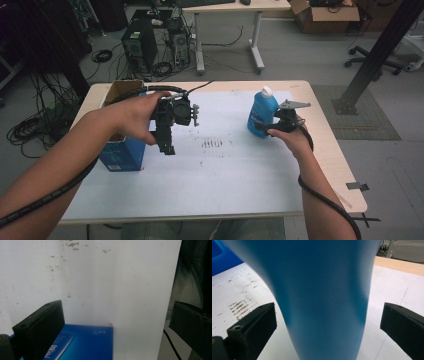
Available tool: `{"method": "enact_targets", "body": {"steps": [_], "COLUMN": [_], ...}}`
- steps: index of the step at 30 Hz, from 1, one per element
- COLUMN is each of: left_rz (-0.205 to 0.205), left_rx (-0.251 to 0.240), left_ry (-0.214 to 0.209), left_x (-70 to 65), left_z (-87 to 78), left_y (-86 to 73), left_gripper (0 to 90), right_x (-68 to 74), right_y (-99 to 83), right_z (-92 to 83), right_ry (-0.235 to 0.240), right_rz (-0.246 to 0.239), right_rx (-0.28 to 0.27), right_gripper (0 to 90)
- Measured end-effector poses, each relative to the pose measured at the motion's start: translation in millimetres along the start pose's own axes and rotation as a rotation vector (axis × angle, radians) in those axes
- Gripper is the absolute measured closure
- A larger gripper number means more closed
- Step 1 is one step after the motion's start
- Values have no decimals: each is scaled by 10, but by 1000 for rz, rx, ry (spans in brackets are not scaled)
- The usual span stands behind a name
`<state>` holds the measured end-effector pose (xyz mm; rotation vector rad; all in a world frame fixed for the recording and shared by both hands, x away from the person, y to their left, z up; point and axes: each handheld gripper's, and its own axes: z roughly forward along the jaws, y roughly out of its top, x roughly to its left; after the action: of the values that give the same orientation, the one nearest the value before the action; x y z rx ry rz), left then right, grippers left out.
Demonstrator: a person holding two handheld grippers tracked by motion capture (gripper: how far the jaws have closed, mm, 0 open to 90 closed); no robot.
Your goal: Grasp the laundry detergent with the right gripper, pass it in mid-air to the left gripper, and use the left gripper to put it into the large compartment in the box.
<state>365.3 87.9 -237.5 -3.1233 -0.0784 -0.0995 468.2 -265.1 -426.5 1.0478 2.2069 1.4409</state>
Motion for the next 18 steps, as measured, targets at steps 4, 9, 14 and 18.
{"method": "enact_targets", "body": {"steps": [4, 9, 14, 18], "left_rz": [0, 4, 3, -8], "left_rx": [-5, -6, -8, -7], "left_ry": [0, -1, 0, 0], "left_x": [2, -2, -4, -3], "left_z": [9, 12, 9, 12], "left_y": [1, 1, -14, -31], "left_gripper": [2, 2, 2, 2], "right_x": [13, 28, 41, 53], "right_y": [-4, -2, -2, 0], "right_z": [0, 8, 19, 26], "right_ry": [-5, -16, -26, -34], "right_rz": [1, 0, 1, -4], "right_rx": [-14, -26, -39, -51], "right_gripper": [12, 24, 57, 88]}}
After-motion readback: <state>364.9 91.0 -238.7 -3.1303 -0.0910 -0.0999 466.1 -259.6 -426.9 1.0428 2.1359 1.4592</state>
